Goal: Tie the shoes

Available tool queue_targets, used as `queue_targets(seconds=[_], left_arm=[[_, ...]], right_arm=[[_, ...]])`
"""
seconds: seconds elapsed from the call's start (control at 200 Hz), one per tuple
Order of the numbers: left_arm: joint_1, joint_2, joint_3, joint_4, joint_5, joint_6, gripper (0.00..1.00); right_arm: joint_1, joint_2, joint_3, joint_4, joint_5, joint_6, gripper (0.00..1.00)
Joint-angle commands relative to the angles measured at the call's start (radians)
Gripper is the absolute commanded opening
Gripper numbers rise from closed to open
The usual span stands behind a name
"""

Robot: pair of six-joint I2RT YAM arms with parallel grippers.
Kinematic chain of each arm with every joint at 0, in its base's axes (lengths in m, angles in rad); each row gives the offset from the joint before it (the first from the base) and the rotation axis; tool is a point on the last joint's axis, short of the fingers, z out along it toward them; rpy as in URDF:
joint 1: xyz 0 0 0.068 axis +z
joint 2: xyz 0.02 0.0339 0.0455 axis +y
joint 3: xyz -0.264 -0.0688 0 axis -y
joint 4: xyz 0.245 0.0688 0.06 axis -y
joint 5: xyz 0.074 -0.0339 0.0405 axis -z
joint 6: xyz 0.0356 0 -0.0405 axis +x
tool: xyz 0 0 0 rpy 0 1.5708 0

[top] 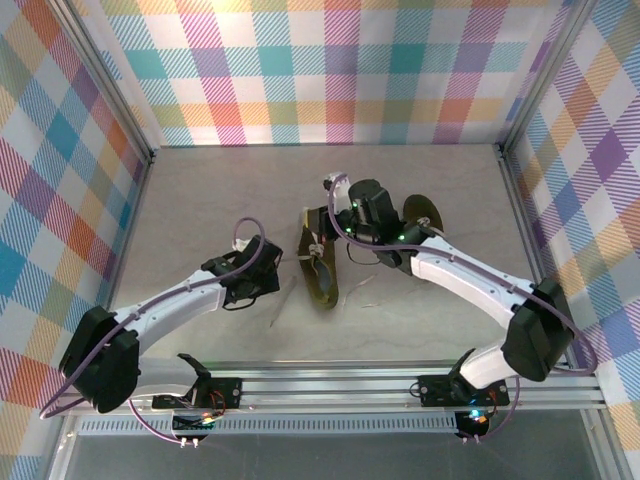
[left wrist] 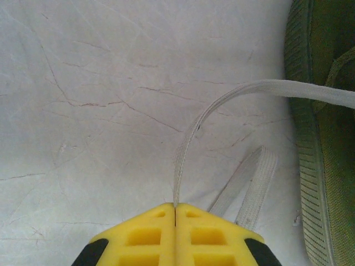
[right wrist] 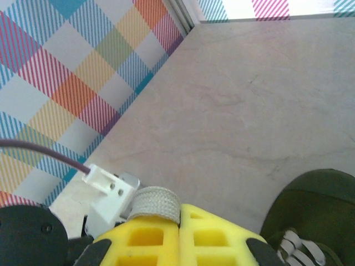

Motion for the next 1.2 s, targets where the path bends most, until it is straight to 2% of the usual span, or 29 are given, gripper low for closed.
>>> queue_targets(seconds=[0.0,0.365,0.6,0.925,1.195], left_arm=[[-0.004,-0.032,-0.024,0.024,0.008,0.026,0.0],[-0.005,-0.128,-0.083,0.085,0.049,0.057,0.0],[-0.005,-0.171,-0.102,0.107,0.065,0.07,0.0],[-0.004,-0.221,-0.103,0.097,0.033,0.076,0.0],[-0.004,-0.232,-0.1,0.102,0.035,0.078,0.0]], right_arm=[[-0.008,0.067,0.071,0.046,-0.054,0.061,0.0],[-0.006,0.289,0.247,-0.033,-0.114,0.121,0.0],[-0.002,0.358,0.294,-0.095,-0.13,0.139,0.0],[0.05,0.367,0.254,-0.201,-0.226,0.148,0.0],[0.078,0.435,0.29,-0.266,-0.253,0.141,0.09]])
